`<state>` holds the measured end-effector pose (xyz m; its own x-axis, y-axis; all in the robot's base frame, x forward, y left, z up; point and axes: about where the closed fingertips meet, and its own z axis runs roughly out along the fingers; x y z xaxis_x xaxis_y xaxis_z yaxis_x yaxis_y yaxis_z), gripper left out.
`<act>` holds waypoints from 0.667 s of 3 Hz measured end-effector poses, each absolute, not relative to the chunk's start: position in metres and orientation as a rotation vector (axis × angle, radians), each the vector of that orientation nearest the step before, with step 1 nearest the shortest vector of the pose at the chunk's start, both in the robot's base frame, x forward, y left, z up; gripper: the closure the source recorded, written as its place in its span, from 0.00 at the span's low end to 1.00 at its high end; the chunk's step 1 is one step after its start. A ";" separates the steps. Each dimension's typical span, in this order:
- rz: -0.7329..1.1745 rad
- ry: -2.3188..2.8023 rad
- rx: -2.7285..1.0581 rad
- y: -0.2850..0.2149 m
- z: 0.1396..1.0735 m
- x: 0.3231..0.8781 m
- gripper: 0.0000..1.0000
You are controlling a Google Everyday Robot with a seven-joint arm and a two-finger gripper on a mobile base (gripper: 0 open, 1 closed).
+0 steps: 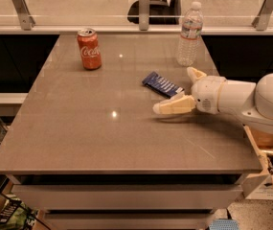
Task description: Pick rxbar blueberry
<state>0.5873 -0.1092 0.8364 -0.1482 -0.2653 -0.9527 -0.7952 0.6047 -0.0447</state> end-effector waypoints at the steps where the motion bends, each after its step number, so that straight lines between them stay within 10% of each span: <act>1: 0.556 1.721 -0.875 -0.096 0.823 0.604 0.00; 2: 0.559 1.725 -0.876 -0.094 0.820 0.606 0.00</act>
Offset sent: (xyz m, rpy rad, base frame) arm 0.0183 0.0051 -0.0120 -0.0242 -0.0022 -0.0408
